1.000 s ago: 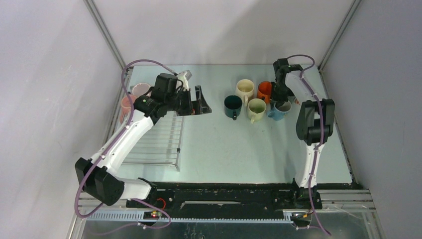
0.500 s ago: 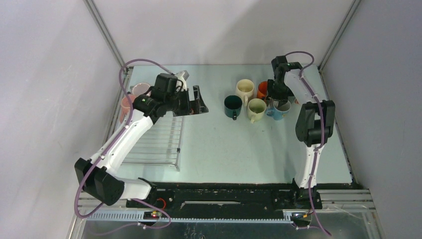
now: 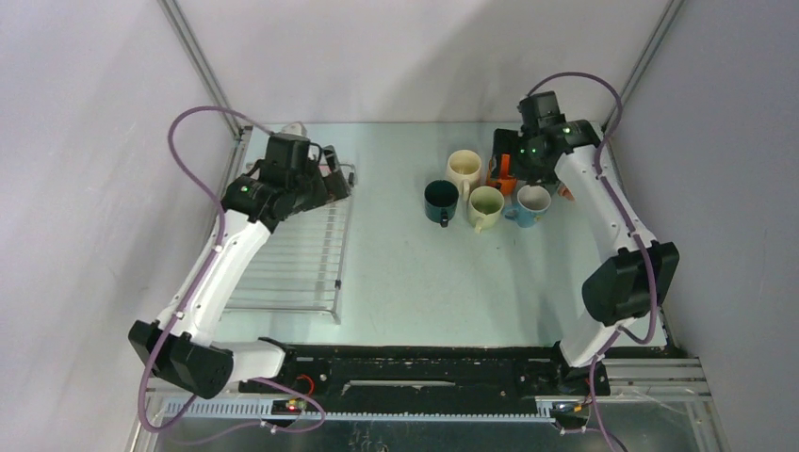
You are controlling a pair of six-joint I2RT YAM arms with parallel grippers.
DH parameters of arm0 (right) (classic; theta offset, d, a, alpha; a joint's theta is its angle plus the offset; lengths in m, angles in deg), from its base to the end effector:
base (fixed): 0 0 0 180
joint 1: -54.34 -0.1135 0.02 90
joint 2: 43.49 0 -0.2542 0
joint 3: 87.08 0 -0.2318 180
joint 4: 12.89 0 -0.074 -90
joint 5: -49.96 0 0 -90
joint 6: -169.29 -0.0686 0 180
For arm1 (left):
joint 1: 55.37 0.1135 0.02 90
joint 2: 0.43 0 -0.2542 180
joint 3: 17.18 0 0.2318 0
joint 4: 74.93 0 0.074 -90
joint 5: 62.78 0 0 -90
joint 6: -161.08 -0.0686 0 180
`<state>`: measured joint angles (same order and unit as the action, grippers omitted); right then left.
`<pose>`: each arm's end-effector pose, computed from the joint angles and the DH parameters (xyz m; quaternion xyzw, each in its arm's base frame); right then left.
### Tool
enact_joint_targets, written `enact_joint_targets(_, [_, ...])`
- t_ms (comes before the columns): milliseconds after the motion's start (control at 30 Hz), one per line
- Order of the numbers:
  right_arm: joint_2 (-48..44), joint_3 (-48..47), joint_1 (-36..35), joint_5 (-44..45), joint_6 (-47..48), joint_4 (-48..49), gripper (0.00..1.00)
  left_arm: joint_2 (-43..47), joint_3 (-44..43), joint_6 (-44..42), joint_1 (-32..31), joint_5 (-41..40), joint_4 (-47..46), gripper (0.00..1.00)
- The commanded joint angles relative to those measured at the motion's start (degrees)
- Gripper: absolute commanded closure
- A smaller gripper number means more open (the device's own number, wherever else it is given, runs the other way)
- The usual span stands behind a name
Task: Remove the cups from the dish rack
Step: Unload the cup from the dish rack.
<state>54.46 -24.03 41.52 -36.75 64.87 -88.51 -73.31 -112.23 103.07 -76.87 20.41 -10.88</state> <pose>0.3448 0.0744 0.3217 0.0216 0.9573 0.0409 0.2855 0.2501 -0.0898 0.3490 -0.1074 0.9055 -0.1347 0.3878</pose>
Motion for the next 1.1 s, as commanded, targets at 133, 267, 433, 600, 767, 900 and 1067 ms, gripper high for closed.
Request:
enact_joint_targets(133, [-4.4,5.0,-8.0,-4.9,-1.2,8.3,0.00,1.2,-2.8,3.8,5.1,-13.2,2.7,0.00])
enact_joint_targets(267, [-5.4,5.7,-11.5,-5.4,-1.5,10.5,0.00,-3.7,-7.0,9.6,5.7,-20.0,4.2,0.00])
enact_joint_targets(433, [-6.7,7.0,-13.3,-6.9,-2.4,12.3,0.00,-11.2,-12.9,22.3,6.1,-27.1,6.2,0.00])
enact_joint_targets(600, [-8.7,9.7,-14.8,-7.9,-2.8,14.4,0.00,-21.7,-23.1,35.2,6.9,-32.6,14.6,0.00])
enact_joint_targets(767, [-9.7,11.0,-14.9,-8.9,-2.6,15.4,0.00,-30.2,-31.1,44.8,7.9,-31.9,19.7,0.00])
enact_joint_targets(900, [-10.3,11.7,-15.2,-10.1,-2.8,15.9,0.00,-35.8,-36.7,51.1,9.3,-30.5,23.6,0.00])
enact_joint_targets(1067, [-11.1,12.8,-15.9,-10.4,-2.7,16.4,0.00,-40.5,-39.3,53.7,11.5,-26.9,23.7,0.00])
